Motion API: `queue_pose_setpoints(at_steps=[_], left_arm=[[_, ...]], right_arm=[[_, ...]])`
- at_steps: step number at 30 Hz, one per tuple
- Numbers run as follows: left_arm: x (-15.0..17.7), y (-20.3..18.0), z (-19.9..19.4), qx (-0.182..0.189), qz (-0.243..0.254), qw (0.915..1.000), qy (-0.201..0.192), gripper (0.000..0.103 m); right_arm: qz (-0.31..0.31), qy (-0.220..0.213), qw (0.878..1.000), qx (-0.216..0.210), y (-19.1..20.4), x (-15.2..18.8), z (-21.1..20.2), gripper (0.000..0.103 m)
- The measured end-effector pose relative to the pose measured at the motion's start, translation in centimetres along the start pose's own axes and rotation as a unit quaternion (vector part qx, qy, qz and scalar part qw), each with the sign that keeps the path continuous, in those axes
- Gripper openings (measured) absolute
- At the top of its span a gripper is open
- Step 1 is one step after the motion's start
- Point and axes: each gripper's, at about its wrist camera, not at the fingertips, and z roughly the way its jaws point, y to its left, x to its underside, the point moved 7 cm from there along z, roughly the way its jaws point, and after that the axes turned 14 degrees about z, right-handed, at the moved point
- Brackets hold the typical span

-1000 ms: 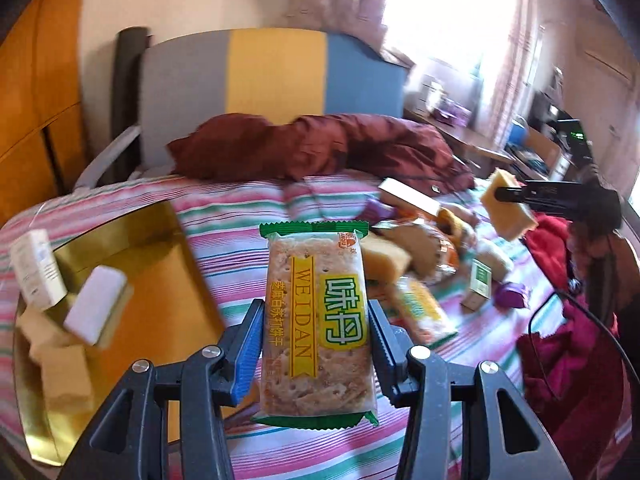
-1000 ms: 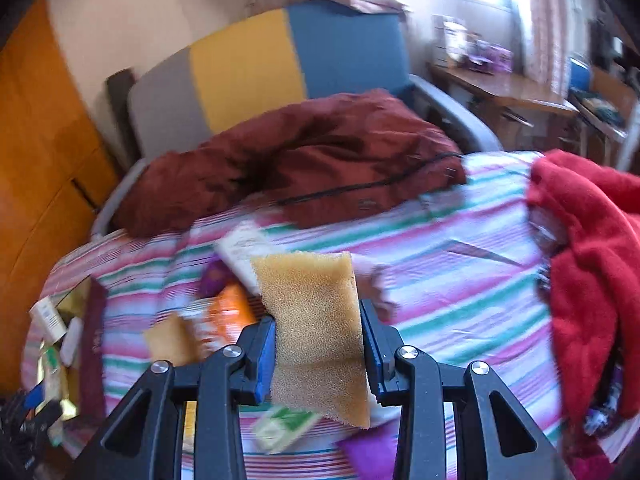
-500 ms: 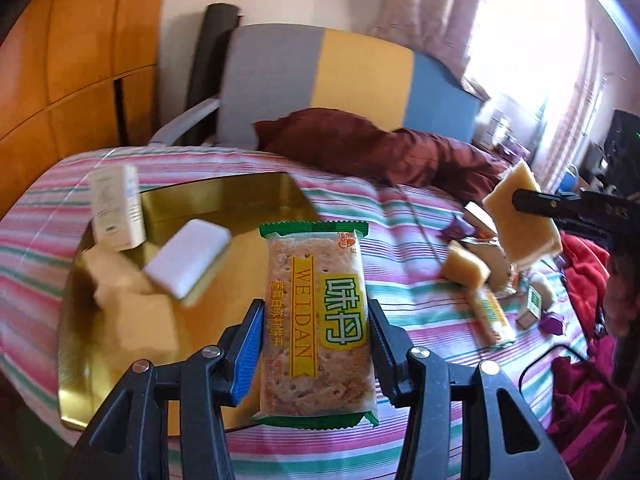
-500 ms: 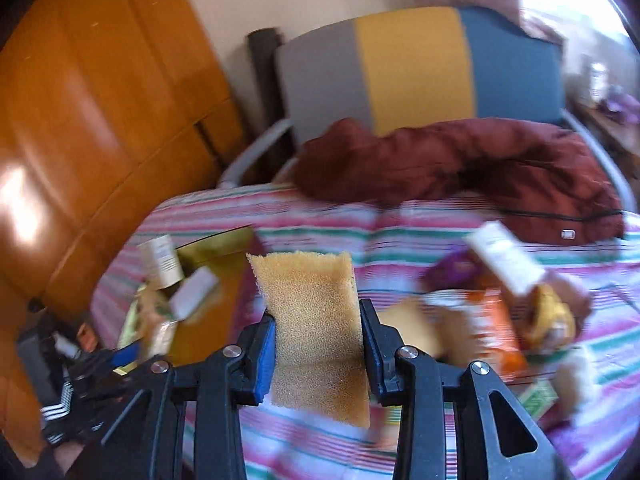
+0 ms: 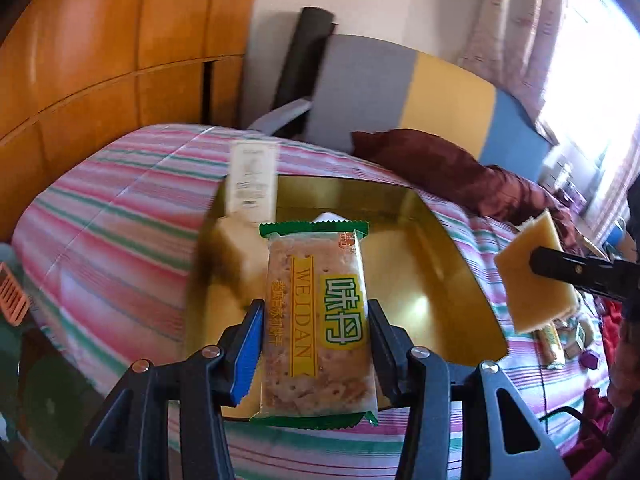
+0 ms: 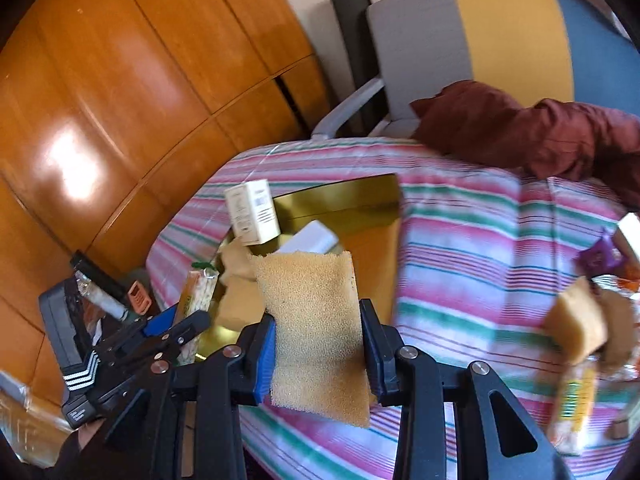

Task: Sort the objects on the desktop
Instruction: 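Carry the packet and sponge to the gold tray and release both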

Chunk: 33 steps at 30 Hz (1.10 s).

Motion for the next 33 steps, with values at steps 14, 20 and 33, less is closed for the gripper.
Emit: queue_pose_setpoints(at_steps=[14,20,33], left_arm=[[1.9,3.9,1.3,-0.04,-0.05,0.9975,0.032,0.058],[1.7,4.2,0.5,-0.039,-0.056,0.9975,0.018,0.059],[-0.2,1.0,-1.3,-0.018,-0.018,0.9996,-0.015,0.06]], right_arm=[[-0.003,0.047,0.999,-0.02,4.2,1.2,6.3,0.053],[0.0,0.059,0.998,-0.025,4.5,2.2,7.1,0.053],[-0.034,-0.009,0.998,0.06,2.2,2.3,4.1,0.078]])
